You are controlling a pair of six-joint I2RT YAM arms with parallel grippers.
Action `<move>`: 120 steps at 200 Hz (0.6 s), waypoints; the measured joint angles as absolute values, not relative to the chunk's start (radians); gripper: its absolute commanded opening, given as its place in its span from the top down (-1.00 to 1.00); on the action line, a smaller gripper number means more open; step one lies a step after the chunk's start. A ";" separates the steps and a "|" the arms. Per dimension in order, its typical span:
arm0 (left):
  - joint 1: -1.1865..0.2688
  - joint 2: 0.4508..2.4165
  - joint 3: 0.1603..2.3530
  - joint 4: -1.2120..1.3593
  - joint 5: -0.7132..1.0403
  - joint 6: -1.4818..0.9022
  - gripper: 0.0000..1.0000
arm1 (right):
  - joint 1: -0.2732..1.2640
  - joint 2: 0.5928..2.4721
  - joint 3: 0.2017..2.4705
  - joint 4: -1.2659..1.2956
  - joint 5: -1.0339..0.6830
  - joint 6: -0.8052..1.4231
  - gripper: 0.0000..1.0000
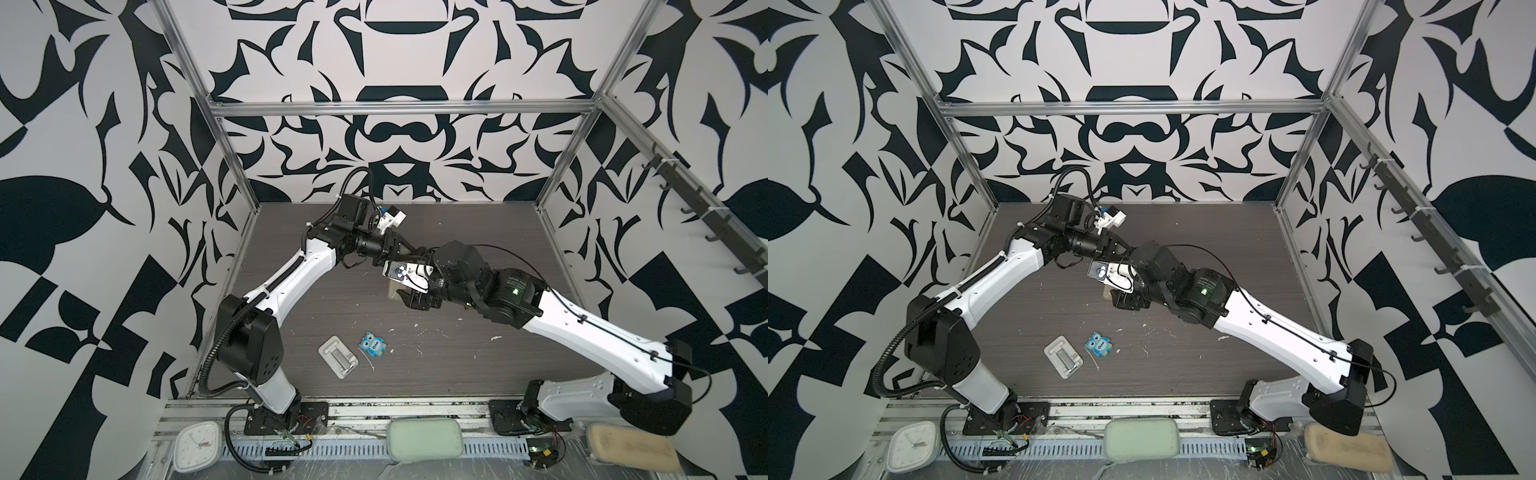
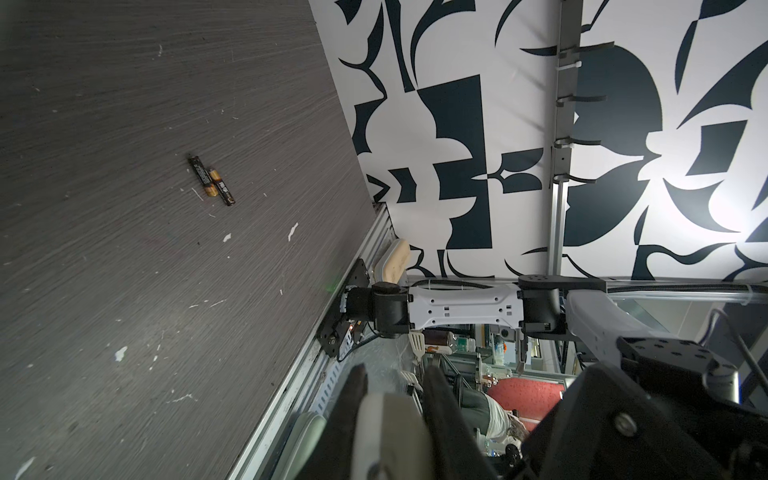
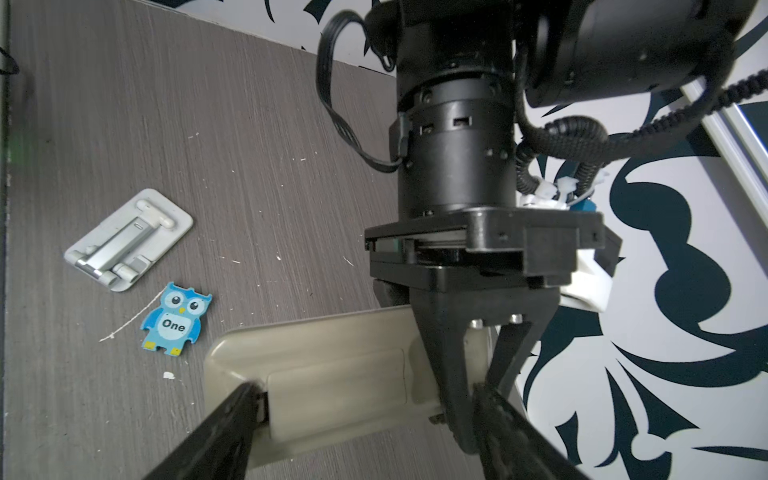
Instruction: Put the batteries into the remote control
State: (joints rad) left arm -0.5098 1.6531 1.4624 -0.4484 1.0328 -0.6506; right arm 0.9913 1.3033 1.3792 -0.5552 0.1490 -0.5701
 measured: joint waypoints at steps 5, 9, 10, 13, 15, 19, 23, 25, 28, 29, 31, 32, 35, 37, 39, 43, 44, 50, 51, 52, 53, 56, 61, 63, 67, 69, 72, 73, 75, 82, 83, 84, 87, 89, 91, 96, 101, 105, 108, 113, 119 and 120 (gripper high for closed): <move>-0.509 1.656 1.462 -0.447 1.031 -0.651 1.00 | 0.992 1.304 1.375 -0.549 0.157 -0.577 -0.67; -0.508 1.659 1.462 -0.446 1.029 -0.651 1.00 | 0.992 1.304 1.372 -0.547 0.163 -0.580 -0.67; -0.508 1.659 1.462 -0.446 1.029 -0.651 1.00 | 0.992 1.304 1.372 -0.547 0.163 -0.580 -0.67; -0.508 1.661 1.462 -0.445 1.027 -0.651 1.00 | 0.992 1.304 1.370 -0.545 0.166 -0.584 -0.66; -0.508 1.662 1.462 -0.445 1.026 -0.651 1.00 | 0.993 1.304 1.369 -0.544 0.169 -0.585 -0.66; -0.508 1.663 1.462 -0.444 1.024 -0.652 1.00 | 0.993 1.304 1.367 -0.543 0.173 -0.589 -0.66; -0.508 1.665 1.462 -0.444 1.021 -0.653 1.00 | 0.994 1.304 1.366 -0.541 0.178 -0.593 -0.66; -0.508 1.666 1.462 -0.443 1.020 -0.653 1.00 | 0.995 1.305 1.365 -0.540 0.181 -0.595 -0.66; -0.508 1.666 1.462 -0.443 1.019 -0.653 1.00 | 0.996 1.306 1.365 -0.540 0.183 -0.599 -0.66; -0.508 1.666 1.462 -0.443 1.018 -0.652 1.00 | 0.996 1.306 1.365 -0.540 0.184 -0.599 -0.66; -0.508 1.666 1.462 -0.442 1.016 -0.653 1.00 | 0.996 1.306 1.365 -0.539 0.186 -0.602 -0.66; -0.508 1.666 1.462 -0.442 1.016 -0.653 1.00 | 0.997 1.307 1.365 -0.538 0.188 -0.604 -0.66; -0.508 1.666 1.462 -0.441 1.014 -0.652 1.00 | 0.997 1.308 1.365 -0.538 0.190 -0.606 -0.66; -0.508 1.666 1.462 -0.440 1.013 -0.652 1.00 | 0.997 1.308 1.365 -0.537 0.192 -0.608 -0.65; -0.507 1.666 1.462 -0.439 1.013 -0.652 1.00 | 0.998 1.308 1.365 -0.536 0.195 -0.611 -0.65; -0.506 1.666 1.462 -0.438 1.011 -0.652 1.00 | 0.999 1.309 1.365 -0.534 0.197 -0.613 -0.65; -0.506 1.666 1.462 -0.437 1.011 -0.652 1.00 | 0.999 1.309 1.365 -0.534 0.199 -0.615 -0.65; -0.505 1.666 1.462 -0.434 1.010 -0.653 1.00 | 1.000 1.311 1.365 -0.531 0.205 -0.620 -0.65; -0.505 1.666 1.462 -0.433 1.009 -0.653 1.00 | 1.000 1.311 1.365 -0.531 0.205 -0.622 -0.65; -0.505 1.666 1.462 -0.433 1.009 -0.653 1.00 | 1.000 1.311 1.365 -0.530 0.206 -0.622 -0.65; -0.504 1.666 1.462 -0.432 1.008 -0.653 1.00 | 1.000 1.311 1.365 -0.530 0.207 -0.623 -0.65; -0.504 1.666 1.462 -0.431 1.008 -0.653 1.00 | 1.001 1.312 1.365 -0.529 0.210 -0.627 -0.65; -0.503 1.666 1.462 -0.429 1.006 -0.653 1.00 | 1.002 1.314 1.365 -0.526 0.215 -0.632 -0.65; -0.503 1.666 1.462 -0.429 1.005 -0.653 1.00 | 1.003 1.315 1.365 -0.526 0.217 -0.633 -0.65; -0.502 1.666 1.462 -0.429 1.003 -0.652 1.00 | 1.003 1.316 1.365 -0.524 0.220 -0.636 -0.65; -0.502 1.666 1.462 -0.429 1.002 -0.651 1.00 | 1.004 1.317 1.365 -0.524 0.223 -0.638 -0.65; -0.501 1.666 1.462 -0.429 1.000 -0.651 1.00 | 1.005 1.317 1.365 -0.522 0.225 -0.641 -0.65; -0.501 1.666 1.462 -0.428 0.999 -0.651 1.00 | 1.005 1.317 1.365 -0.522 0.226 -0.641 -0.65; -0.501 1.666 1.462 -0.428 0.998 -0.651 1.00 | 1.005 1.318 1.365 -0.521 0.228 -0.643 -0.65; -0.500 1.666 1.462 -0.428 0.992 -0.650 1.00 | 1.005 1.319 1.365 -0.519 0.233 -0.649 -0.65; -0.500 1.666 1.462 -0.427 0.991 -0.650 1.00 | 1.005 1.319 1.365 -0.519 0.233 -0.649 -0.64; -0.500 1.666 1.462 -0.427 0.990 -0.650 1.00 | 1.005 1.319 1.365 -0.519 0.234 -0.650 -0.64; -0.500 1.666 1.462 -0.427 0.989 -0.650 1.00 | 1.006 1.320 1.365 -0.519 0.236 -0.652 -0.64; -0.500 1.666 1.462 -0.427 0.987 -0.650 1.00 | 1.006 1.321 1.365 -0.518 0.237 -0.654 -0.65; -0.499 1.666 1.462 -0.427 0.986 -0.650 1.00 | 1.006 1.321 1.365 -0.518 0.239 -0.656 -0.64; -0.499 1.666 1.462 -0.427 0.984 -0.649 1.00 | 1.007 1.322 1.365 -0.517 0.241 -0.659 -0.64; -0.499 1.666 1.462 -0.427 0.982 -0.649 1.00 | 1.007 1.323 1.365 -0.516 0.244 -0.660 -0.64; -0.498 1.666 1.462 -0.428 0.980 -0.648 1.00 | 1.008 1.324 1.365 -0.516 0.247 -0.663 -0.65; -0.498 1.667 1.462 -0.428 0.978 -0.648 1.00 | 1.008 1.324 1.365 -0.515 0.248 -0.663 -0.64; -0.498 1.668 1.462 -0.428 0.976 -0.649 1.00 | 1.008 1.324 1.365 -0.514 0.250 -0.666 -0.64; -0.497 1.668 1.462 -0.428 0.975 -0.649 1.00 | 1.008 1.324 1.365 -0.514 0.252 -0.667 -0.64; -0.497 1.668 1.462 -0.428 0.974 -0.649 1.00 | 1.008 1.324 1.365 -0.514 0.252 -0.667 -0.64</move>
State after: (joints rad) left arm -0.4973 1.6684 1.4624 -0.4278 0.9741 -0.6495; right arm 1.0084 1.3239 1.3647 -0.5140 0.2523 -0.6674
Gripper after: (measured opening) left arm 0.236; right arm 0.823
